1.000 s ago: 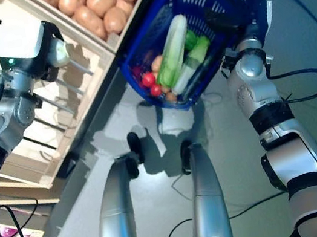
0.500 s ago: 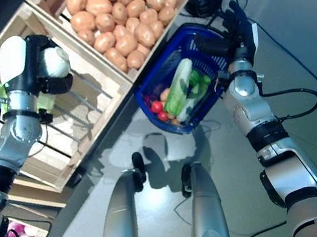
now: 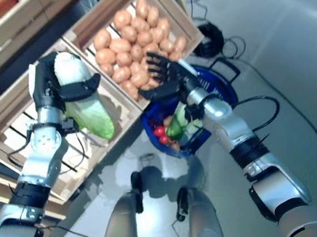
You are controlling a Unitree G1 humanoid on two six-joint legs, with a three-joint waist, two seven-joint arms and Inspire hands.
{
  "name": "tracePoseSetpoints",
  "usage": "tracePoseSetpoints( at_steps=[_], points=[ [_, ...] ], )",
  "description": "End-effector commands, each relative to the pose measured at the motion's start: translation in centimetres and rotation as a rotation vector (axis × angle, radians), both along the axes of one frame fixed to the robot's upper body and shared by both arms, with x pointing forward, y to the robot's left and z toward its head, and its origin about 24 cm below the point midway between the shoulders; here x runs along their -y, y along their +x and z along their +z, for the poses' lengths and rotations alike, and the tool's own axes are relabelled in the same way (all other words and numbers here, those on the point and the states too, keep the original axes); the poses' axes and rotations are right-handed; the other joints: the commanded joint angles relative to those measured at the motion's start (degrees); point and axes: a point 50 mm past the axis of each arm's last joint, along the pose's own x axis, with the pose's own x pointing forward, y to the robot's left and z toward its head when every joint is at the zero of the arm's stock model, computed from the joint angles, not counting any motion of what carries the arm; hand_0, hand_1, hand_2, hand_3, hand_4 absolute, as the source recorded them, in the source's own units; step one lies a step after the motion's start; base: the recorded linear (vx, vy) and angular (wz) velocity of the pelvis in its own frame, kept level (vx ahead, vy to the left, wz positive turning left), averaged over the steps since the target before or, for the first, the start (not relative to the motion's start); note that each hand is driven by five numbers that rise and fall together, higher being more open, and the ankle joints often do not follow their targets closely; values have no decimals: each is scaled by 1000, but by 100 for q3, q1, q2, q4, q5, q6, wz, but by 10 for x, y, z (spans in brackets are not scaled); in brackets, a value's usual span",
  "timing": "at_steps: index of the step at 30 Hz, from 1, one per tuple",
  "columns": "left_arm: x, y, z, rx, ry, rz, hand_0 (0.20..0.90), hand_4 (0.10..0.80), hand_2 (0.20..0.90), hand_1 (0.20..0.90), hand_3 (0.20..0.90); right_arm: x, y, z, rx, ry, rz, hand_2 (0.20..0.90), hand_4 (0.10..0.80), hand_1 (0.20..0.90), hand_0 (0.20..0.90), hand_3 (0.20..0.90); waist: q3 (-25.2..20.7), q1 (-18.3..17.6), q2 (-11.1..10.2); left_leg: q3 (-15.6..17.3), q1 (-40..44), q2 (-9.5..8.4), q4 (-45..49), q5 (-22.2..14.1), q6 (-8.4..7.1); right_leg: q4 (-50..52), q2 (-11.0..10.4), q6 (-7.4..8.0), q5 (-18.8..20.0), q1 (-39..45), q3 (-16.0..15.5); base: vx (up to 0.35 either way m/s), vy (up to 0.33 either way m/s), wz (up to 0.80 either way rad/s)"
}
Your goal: Put vegetables into the basket
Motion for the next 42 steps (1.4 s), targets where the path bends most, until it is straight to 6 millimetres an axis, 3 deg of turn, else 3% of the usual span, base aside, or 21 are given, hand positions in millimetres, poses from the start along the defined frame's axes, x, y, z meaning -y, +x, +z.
tracePoseSetpoints(
  at_steps=[1,6,8,18,26,37,42],
  points=[
    [15,-7,23,166,-167,-67,300,400,300,300,300,-33,-12,9,-7,178,180,900,800,900,900,900,-1183,-43,177,-46,852,-6,138,-653,-83,-1725,138,-115,1383,834,67,211,-78,5],
    [28,-16,-2,116,-230,-111,300,400,300,300,300,-54,-35,-18,-124,208,310,900,800,900,900,900,-1611,-58,181,-56,1506,-7,-777,-376,-114,-2599,251,17,1668,1473,53,172,-61,2],
    [32,-18,-7,106,-233,-125,300,400,300,300,300,-56,-38,-19,-132,218,323,900,800,900,900,900,-1711,-57,179,-54,1626,5,-1016,-295,-121,-2802,277,49,1757,1581,46,92,-56,0],
    [46,-28,-15,105,-204,-189,300,400,300,300,300,-54,-45,-4,-51,216,331,900,800,900,900,900,-2023,-43,190,-59,2015,90,-2080,108,-182,-3636,339,210,2163,1913,21,56,-36,1],
    [57,-30,-25,59,-289,-265,300,400,300,300,300,-52,-43,13,32,136,293,900,800,900,900,900,-2137,-39,134,-115,1995,108,-2209,125,-158,-3793,380,233,2221,1964,1,0,0,0],
    [79,-43,-7,98,-559,-413,300,400,300,300,300,-46,-26,10,105,-96,65,900,800,900,900,900,-2119,57,88,-189,2053,117,-2209,89,-136,-3859,397,197,2248,2025,21,-4,-12,0],
    [98,-48,1,86,-632,-547,300,400,300,300,300,-59,-22,-5,-23,-17,91,900,800,900,900,900,-2053,156,102,-287,2058,109,-2209,92,-126,-3890,385,180,2263,2074,-30,-35,-36,6]
  ],
)
